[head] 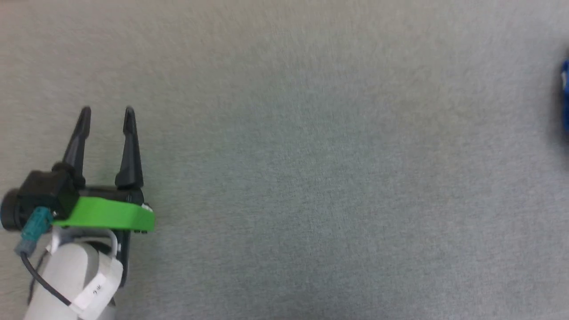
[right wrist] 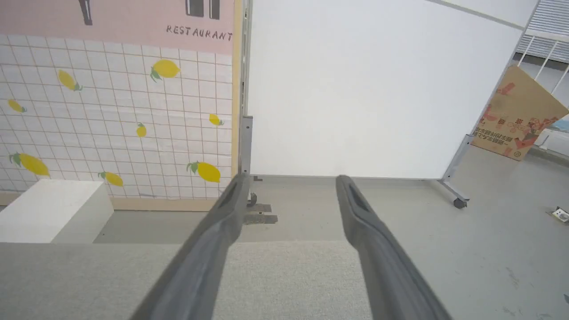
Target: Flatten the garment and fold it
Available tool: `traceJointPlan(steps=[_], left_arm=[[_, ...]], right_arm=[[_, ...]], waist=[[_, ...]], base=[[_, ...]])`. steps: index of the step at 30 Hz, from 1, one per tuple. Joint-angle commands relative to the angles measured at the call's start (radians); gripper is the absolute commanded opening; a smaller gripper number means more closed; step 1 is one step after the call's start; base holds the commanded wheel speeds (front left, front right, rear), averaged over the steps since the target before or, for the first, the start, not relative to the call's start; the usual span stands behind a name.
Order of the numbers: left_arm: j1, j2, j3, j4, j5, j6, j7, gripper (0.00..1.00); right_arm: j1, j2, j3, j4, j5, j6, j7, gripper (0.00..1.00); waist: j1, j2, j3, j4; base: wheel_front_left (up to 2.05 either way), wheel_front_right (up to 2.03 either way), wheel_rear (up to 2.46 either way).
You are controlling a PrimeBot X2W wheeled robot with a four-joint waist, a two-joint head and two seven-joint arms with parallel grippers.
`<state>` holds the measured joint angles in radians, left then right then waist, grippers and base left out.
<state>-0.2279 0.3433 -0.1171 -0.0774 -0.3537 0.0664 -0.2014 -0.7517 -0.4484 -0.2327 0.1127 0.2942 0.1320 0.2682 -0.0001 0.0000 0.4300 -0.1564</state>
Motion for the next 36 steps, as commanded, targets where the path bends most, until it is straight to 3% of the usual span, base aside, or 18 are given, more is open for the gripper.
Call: traceJointPlan(steps=[1, 11, 19, 36], left_arm=[[0.013, -0.008, 0.005, 0.012, -0.009, 0.008, -0.012, 1.0], [0.061, -0.054, 0.008, 0.092, -0.022, 0.018, -0.047, 1.0], [0.112, -0.073, 0.023, 0.111, -0.025, 0.035, -0.055, 1.0], [0.196, -0.089, -0.004, 0.164, -0.04, 0.035, -0.037, 1.0]], right_arm=[[0.013, 0.024, 0.023, -0.014, 0.01, -0.001, -0.037, 1.0], [0.164, 0.231, 0.101, -0.096, -0.003, -0.001, -0.33, 1.0], [0.351, 0.366, 0.131, -0.099, -0.037, -0.001, -0.458, 1.0], [0.647, 0.398, 0.184, 0.044, -0.012, -0.001, -0.523, 1.0]], waist=[[0.0001, 0.0, -0.137, 0.059], [0.0001, 0.0, -0.276, 0.137], [0.0001, 0.0, -0.354, 0.181], [0.0001, 0.0, -0.425, 0.187]], base=[[0.0, 0.0, 0.0], [0.0, 0.0, 0.0], [0.0, 0.0, 0.0], [0.0, 0.0, 0.0]])
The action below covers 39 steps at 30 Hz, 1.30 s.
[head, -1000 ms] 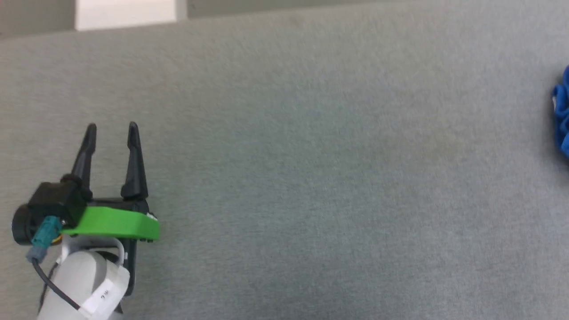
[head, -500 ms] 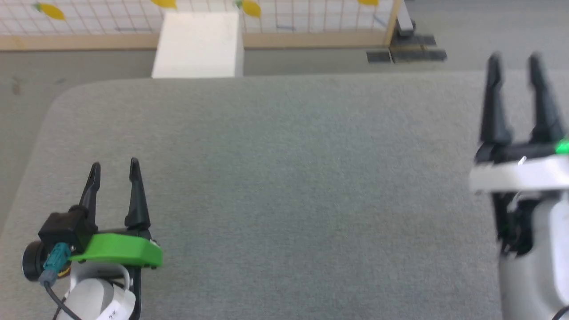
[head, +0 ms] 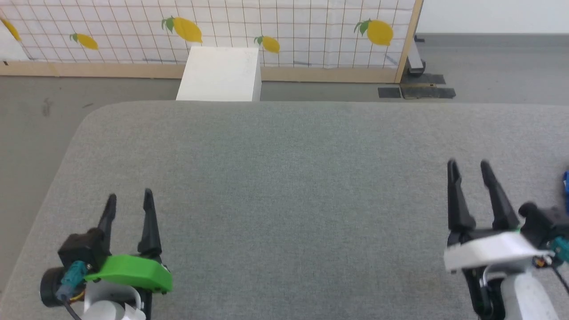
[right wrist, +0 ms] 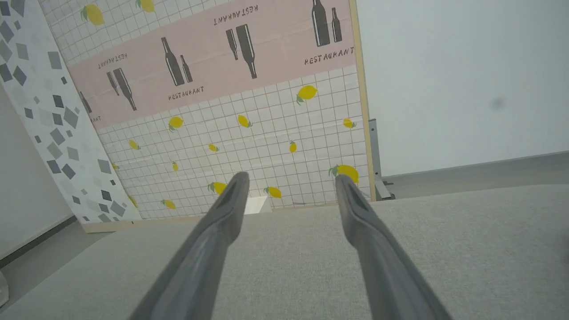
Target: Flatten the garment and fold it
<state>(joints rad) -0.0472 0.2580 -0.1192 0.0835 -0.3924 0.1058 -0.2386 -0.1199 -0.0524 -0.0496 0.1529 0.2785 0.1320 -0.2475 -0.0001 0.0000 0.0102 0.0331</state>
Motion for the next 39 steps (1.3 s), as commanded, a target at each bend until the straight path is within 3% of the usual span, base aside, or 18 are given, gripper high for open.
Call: traceJointPlan(steps=[1, 15, 39], left_arm=[[0.021, -0.005, -0.01, 0.014, -0.004, -0.007, 0.005, 1.0], [0.025, -0.005, -0.051, 0.098, -0.008, -0.031, 0.013, 1.0], [-0.005, 0.005, -0.067, 0.085, -0.007, -0.029, 0.002, 1.0]], right_arm=[[0.036, 0.002, 0.006, 0.013, -0.001, -0.001, -0.008, 1.0], [0.094, 0.002, 0.019, 0.058, -0.02, -0.001, 0.011, 1.0], [0.081, 0.002, 0.012, 0.071, -0.012, -0.001, 0.018, 1.0]], waist=[[0.0001, 0.0, -0.009, -0.006], [0.0001, 0.0, -0.004, -0.019], [0.0001, 0.0, 0.009, -0.016]], base=[[0.0, 0.0, 0.0], [0.0, 0.0, 0.0], [0.0, 0.0, 0.0]])
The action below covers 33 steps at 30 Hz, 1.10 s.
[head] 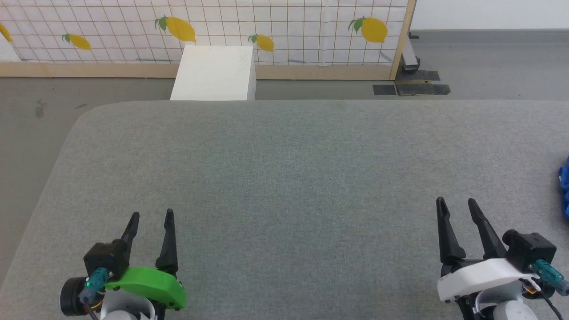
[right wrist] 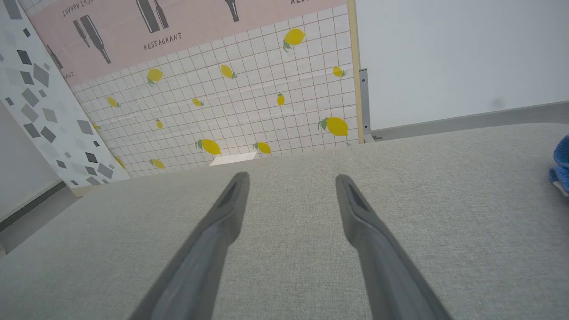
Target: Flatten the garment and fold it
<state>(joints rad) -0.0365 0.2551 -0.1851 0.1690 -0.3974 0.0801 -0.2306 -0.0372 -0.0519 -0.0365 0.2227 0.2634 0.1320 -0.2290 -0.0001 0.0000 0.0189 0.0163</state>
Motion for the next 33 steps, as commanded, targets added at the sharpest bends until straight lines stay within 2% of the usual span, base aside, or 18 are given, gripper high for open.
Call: traceJointPlan(steps=[1, 7, 8, 33], left_arm=[[-0.017, 0.009, -0.002, 0.001, -0.003, -0.003, -0.006, 1.0], [-0.022, 0.011, -0.003, 0.003, -0.01, -0.007, -0.01, 1.0], [-0.005, 0.004, -0.001, 0.001, -0.008, 0.0, 0.0, 0.0], [0.003, -0.033, 0.031, -0.028, 0.062, -0.014, 0.04, 0.0]], right_arm=[[-0.002, 0.002, -0.001, 0.002, 0.003, -0.001, 0.0, 1.0], [-0.002, 0.002, -0.003, 0.003, 0.001, -0.001, -0.001, 1.0], [0.0, 0.0, -0.002, 0.001, 0.0, 0.0, 0.0, 0.0], [0.006, 0.0, 0.005, -0.037, -0.045, 0.0, 0.039, 0.0]], waist=[[0.0001, 0.0, 0.001, 0.001], [0.0001, 0.0, 0.002, 0.002], [0.0001, 0.0, 0.002, 0.002], [0.0001, 0.0, -0.002, -0.001]], base=[[0.0, 0.0, 0.0], [0.0, 0.0, 0.0], [0.0, 0.0, 0.0], [0.0, 0.0, 0.0]])
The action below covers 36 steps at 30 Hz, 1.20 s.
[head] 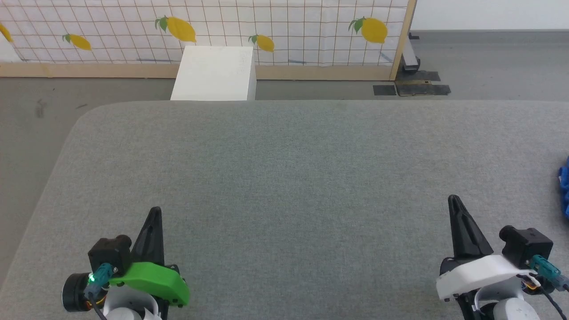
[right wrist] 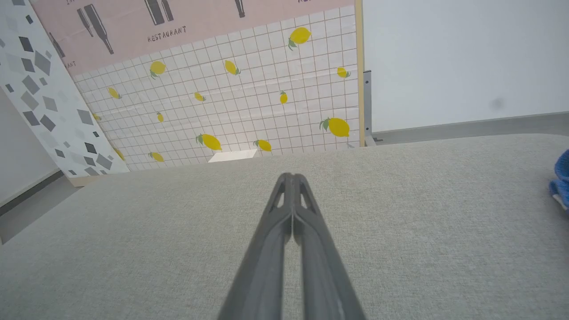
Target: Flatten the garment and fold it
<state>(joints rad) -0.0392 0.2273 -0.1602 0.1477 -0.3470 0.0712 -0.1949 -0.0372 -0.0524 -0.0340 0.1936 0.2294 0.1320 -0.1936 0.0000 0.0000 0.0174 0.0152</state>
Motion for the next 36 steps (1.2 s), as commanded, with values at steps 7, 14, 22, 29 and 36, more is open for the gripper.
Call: traceJointPlan(steps=[7, 14, 22, 29, 36], left_arm=[[0.008, -0.016, 0.016, -0.016, 0.033, -0.009, 0.017, 0.0], [0.01, -0.028, 0.027, -0.025, 0.056, -0.014, 0.03, 0.0], [0.013, -0.041, 0.038, -0.036, 0.081, -0.019, 0.044, 0.0], [0.015, -0.052, 0.049, -0.045, 0.103, -0.023, 0.056, 0.0], [0.017, -0.064, 0.059, -0.055, 0.126, -0.028, 0.069, 0.0]], right_arm=[[0.008, 0.001, 0.005, -0.02, -0.025, 0.0, 0.016, 0.0], [0.01, 0.001, 0.007, -0.033, -0.04, 0.0, 0.029, 0.0], [0.013, 0.001, 0.009, -0.047, -0.057, 0.0, 0.043, 0.0], [0.015, 0.001, 0.011, -0.059, -0.071, -0.001, 0.056, 0.0], [0.017, 0.001, 0.013, -0.071, -0.086, -0.001, 0.069, 0.0]], waist=[[0.0, 0.0, -0.001, -0.001], [0.0, 0.0, -0.002, -0.002], [0.0, 0.0, -0.004, -0.003], [0.0, 0.0, -0.005, -0.004], [0.0, 0.0, -0.006, -0.005]], base=[[0.0, 0.0, 0.0], [0.0, 0.0, 0.0], [0.0, 0.0, 0.0], [0.0, 0.0, 0.0], [0.0, 0.0, 0.0]])
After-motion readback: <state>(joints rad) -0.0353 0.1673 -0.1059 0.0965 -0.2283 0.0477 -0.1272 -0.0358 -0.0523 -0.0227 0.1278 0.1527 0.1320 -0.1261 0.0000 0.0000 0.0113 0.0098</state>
